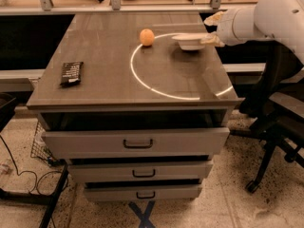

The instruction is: Move paper bowl near rxbar chocolate

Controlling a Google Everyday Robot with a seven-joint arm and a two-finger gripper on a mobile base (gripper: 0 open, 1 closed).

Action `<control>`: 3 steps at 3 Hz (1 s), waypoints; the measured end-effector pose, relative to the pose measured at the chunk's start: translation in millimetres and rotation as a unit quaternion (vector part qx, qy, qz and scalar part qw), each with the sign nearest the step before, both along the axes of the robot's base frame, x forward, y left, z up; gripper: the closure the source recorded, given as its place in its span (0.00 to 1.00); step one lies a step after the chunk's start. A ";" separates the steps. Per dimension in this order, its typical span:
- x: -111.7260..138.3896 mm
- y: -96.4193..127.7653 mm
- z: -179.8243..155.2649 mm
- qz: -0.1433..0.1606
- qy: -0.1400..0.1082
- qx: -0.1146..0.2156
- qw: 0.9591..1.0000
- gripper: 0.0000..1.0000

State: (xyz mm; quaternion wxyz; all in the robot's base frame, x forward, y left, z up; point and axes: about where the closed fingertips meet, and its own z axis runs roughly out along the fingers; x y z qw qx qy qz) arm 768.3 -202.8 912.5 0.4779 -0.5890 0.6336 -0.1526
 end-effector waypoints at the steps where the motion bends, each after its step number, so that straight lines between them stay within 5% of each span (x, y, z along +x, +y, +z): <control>1: 0.6 2.6 -1.5 0.003 0.000 -0.001 1.000 0.75; 2: 1.5 5.9 -4.4 0.005 0.002 -0.001 1.000 1.00; 3: 3.9 8.3 -5.1 0.007 0.004 -0.006 1.000 1.00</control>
Offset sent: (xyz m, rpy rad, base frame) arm 0.0005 0.0025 -0.0010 -0.0022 -0.0008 0.0062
